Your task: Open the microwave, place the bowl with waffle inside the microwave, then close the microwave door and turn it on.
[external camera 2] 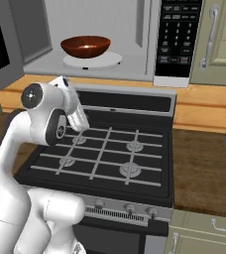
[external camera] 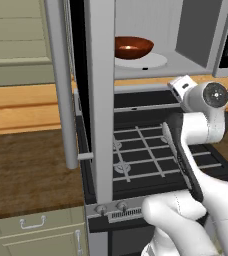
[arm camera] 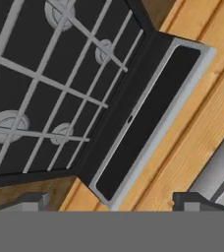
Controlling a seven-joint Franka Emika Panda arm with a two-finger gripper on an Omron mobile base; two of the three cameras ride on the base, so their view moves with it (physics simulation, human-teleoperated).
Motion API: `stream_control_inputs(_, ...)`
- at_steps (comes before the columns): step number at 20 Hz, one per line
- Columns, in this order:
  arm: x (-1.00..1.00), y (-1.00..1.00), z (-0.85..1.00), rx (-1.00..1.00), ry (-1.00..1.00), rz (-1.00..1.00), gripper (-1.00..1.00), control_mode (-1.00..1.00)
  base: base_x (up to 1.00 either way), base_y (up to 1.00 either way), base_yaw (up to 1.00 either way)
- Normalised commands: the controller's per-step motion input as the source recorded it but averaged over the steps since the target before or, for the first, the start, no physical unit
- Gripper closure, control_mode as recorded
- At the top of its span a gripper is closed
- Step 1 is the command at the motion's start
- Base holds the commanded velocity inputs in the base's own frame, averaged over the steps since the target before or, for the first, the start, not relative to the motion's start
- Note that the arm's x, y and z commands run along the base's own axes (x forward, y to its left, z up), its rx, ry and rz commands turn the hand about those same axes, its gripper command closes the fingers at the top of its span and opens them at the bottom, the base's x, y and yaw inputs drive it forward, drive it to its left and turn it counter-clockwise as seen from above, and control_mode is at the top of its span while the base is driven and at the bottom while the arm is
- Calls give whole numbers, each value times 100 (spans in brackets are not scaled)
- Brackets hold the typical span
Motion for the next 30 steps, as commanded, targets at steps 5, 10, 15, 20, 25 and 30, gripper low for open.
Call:
stream_control_inputs(5, 2, -7, -28, -17, 1, -31, -100, -100, 0, 0, 0)
stream_control_inputs(10, 0, -33, -27, -9, -1, -25, -100, -100, 0, 0, 0)
stream_control_inputs(15, 0, 13, -11, -10, -13, -18, -100, -100, 0, 0, 0)
stream_control_inputs(20, 0, 56, -7, -21, -17, -13, -100, -100, 0, 0, 0)
stream_control_inputs(25, 0, 59, -11, -18, -14, -12, -100, -100, 0, 0, 0)
stream_control_inputs(30, 0, 72, -3, -3, -7, -9, -100, -100, 0, 0, 0)
